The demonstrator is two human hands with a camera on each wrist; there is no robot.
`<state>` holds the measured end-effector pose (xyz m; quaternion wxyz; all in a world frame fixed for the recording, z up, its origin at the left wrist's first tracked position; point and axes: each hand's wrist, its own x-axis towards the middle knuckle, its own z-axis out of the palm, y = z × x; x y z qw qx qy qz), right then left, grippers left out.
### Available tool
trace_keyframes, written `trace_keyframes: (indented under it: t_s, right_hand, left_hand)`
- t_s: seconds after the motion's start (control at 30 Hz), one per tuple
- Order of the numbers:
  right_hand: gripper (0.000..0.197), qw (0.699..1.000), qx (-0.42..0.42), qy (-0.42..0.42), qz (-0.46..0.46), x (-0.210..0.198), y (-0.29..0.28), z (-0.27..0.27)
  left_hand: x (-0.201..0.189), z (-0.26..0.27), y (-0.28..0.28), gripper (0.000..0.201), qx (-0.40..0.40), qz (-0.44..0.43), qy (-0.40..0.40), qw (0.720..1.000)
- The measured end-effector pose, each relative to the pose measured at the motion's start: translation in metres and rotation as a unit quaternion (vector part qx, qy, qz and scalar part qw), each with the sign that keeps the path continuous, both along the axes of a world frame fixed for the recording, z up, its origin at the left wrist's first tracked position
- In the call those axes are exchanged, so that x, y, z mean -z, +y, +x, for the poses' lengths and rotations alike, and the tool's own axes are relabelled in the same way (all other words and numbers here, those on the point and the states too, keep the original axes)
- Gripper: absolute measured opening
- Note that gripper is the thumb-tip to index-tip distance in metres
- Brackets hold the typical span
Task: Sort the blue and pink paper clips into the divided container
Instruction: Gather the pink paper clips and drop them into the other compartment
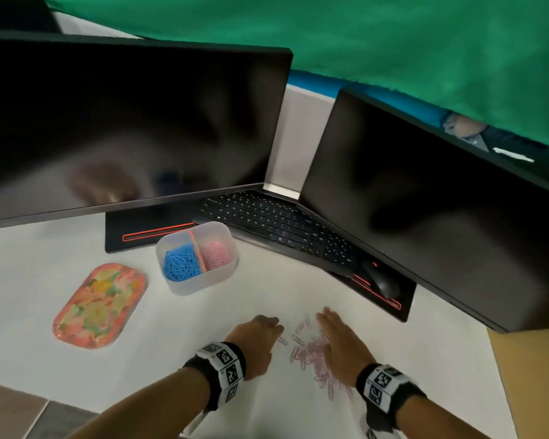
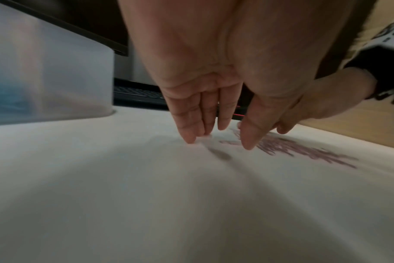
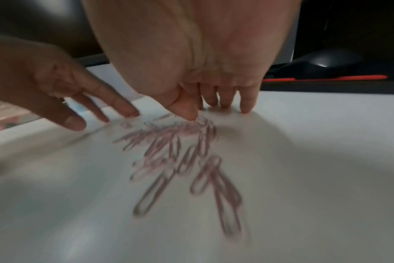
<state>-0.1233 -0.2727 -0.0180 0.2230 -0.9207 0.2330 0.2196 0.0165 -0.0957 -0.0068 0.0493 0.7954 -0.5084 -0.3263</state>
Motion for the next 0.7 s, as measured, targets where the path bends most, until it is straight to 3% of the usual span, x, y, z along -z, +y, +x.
trace_keyframes:
  t_s: [0.13, 0.2, 0.3, 0.43, 0.5, 0.6, 0.7]
  right_hand:
    - [0.062, 0.994, -0.103, -0.041, 0.014, 0.003, 0.017, -0.026]
    - [0.061, 0.991, -0.103, -0.061, 0.062, 0.005, 0.019, -0.037]
    - [0.064, 0.988, -0.032, -0.089, 0.125, 0.006, 0.013, -0.055]
    - [0.052, 0.979, 0.119, -0.158, 0.050, 0.008, -0.004, -0.086]
    - [0.047, 0.971, 0.185, -0.147, 0.048, 0.007, -0.009, -0.101]
    - [0.049, 0.973, 0.191, -0.108, 0.072, 0.013, -0.008, -0.110]
    - [0.040, 0.969, 0.194, -0.134, 0.077, 0.018, 0.002, -0.099]
  left_hand:
    - [0.012, -0.024, -0.001, 0.068, 0.107, -0.029, -0.009, 0.994]
    - [0.018, -0.033, 0.000, 0.071, 0.131, -0.031, 0.015, 0.991]
    - [0.018, -0.039, -0.002, 0.070, 0.138, -0.022, 0.046, 0.989]
    - [0.015, -0.032, -0.018, 0.069, 0.082, -0.038, -0.004, 0.996]
    - [0.014, -0.029, -0.030, 0.073, 0.071, -0.021, -0.042, 0.996]
    - [0.017, -0.031, -0.043, 0.079, 0.082, -0.004, -0.059, 0.995]
    - [0.021, -0.043, -0.047, 0.076, 0.114, -0.024, -0.059, 0.991]
